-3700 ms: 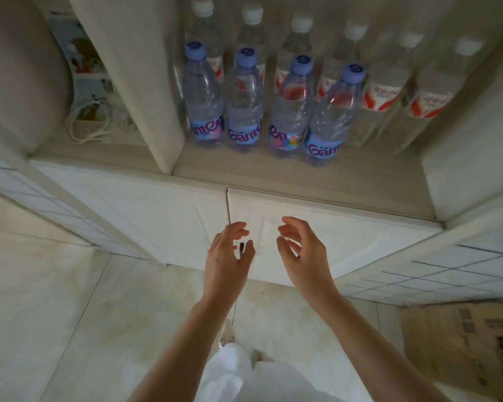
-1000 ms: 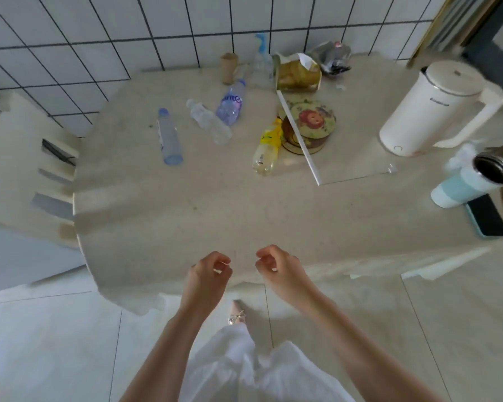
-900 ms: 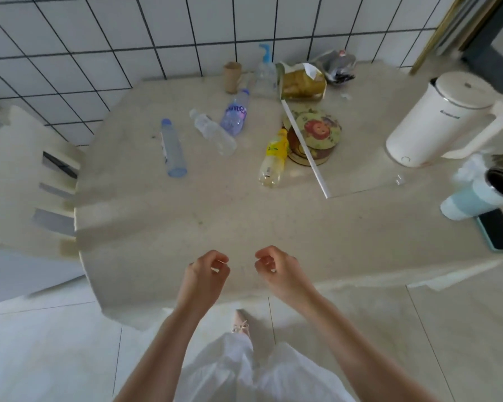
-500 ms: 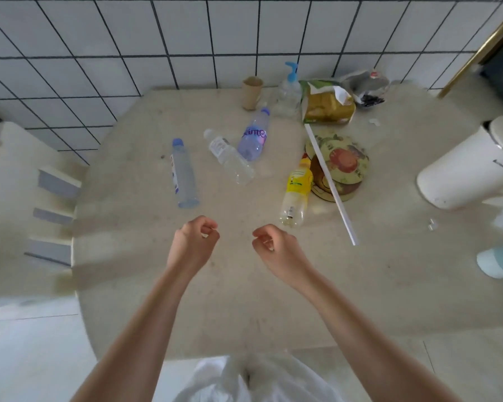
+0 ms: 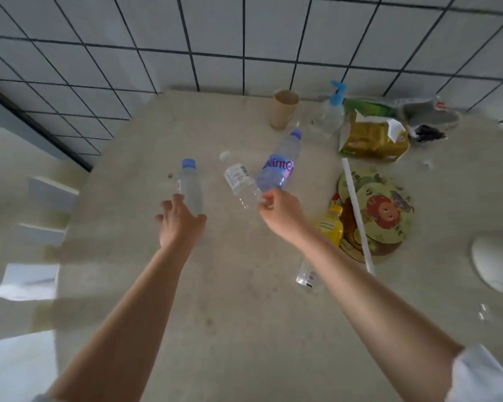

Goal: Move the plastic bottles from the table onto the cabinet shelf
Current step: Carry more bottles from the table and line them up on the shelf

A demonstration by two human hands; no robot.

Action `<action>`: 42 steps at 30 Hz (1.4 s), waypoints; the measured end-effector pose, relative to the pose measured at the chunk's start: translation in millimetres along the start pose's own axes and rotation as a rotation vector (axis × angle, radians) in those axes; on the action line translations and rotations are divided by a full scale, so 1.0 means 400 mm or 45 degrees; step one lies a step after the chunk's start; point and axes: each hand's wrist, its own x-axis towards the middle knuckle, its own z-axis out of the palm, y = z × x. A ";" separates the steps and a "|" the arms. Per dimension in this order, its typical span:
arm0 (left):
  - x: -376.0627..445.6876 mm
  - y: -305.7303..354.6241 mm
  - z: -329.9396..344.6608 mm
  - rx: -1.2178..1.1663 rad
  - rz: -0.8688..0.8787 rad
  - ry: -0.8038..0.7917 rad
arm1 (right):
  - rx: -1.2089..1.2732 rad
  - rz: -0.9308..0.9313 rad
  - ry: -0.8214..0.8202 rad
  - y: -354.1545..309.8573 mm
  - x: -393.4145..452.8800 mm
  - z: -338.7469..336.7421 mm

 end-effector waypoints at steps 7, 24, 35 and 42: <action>0.100 -0.016 0.052 -0.086 -0.172 -0.025 | -0.290 0.028 -0.122 -0.060 0.159 0.095; 0.155 -0.001 0.134 -0.048 -0.179 0.042 | -0.692 0.011 -0.032 -0.031 0.238 0.200; -0.038 -0.094 0.150 -0.198 -0.183 -0.066 | -0.185 0.278 -0.263 0.047 0.055 0.198; -0.217 -0.199 0.141 -0.510 -0.242 -0.162 | 0.236 0.382 -0.211 0.111 -0.206 0.208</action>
